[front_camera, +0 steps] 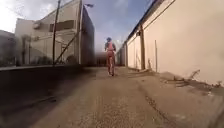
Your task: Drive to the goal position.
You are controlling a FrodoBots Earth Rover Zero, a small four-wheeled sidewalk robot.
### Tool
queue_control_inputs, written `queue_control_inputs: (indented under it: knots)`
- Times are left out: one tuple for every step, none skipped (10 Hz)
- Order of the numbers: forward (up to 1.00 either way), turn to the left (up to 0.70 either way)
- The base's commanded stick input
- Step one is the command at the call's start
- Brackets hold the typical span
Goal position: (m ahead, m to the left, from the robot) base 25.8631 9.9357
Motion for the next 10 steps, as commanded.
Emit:
queue_control_inputs:
  knots:
    - [1.00, 0.00]
    - [1.00, 0.00]
    - [1.00, 0.00]
    - [1.00, 0.00]
    - [1.00, 0.00]
    - [1.00, 0.00]
    - [1.00, 0.00]
    - [1.00, 0.00]
    - [1.00, 0.00]
    - [1.00, 0.00]
